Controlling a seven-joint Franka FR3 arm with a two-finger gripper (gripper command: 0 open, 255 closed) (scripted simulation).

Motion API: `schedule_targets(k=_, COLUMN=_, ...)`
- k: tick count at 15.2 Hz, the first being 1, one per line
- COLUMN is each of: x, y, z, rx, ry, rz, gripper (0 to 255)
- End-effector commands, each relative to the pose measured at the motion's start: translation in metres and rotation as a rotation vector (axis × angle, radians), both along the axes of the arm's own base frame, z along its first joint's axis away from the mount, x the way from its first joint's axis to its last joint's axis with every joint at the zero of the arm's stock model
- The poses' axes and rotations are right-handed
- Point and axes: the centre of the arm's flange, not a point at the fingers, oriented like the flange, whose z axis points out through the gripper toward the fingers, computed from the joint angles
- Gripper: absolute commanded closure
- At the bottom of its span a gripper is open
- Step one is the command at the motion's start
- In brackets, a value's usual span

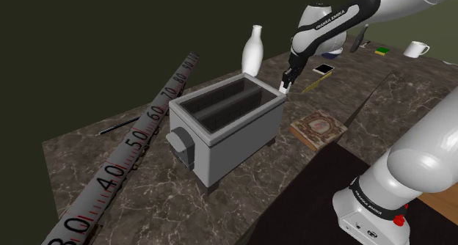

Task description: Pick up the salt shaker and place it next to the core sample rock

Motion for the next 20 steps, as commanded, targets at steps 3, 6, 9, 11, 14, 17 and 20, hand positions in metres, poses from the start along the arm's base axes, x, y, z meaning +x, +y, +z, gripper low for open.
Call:
schedule_targets(k=3, x=0.0, y=0.0, z=0.01, rx=0.0, ry=0.0, rz=-0.001, gripper=255)
schedule_targets(k=6, x=0.0, y=0.0, z=0.026, rx=0.0, ry=0.0, rz=-0.001, gripper=255)
schedule_targets(k=9, x=0.0, y=0.0, z=0.042, rx=0.0, ry=0.0, rz=-0.001, gripper=255)
schedule_targets(k=11, x=0.0, y=0.0, z=0.053, rx=0.0, ry=0.0, rz=-0.001, gripper=255)
schedule_targets(k=14, x=0.0, y=0.0, z=0.068, rx=0.0, ry=0.0, rz=-0.001, gripper=255)
schedule_targets(k=17, x=0.0, y=0.0, z=0.084, rx=0.0, ry=0.0, rz=-0.001, gripper=255)
schedule_targets(k=20, x=0.0, y=0.0, z=0.1, rx=0.0, ry=0.0, rz=-0.001, gripper=255)
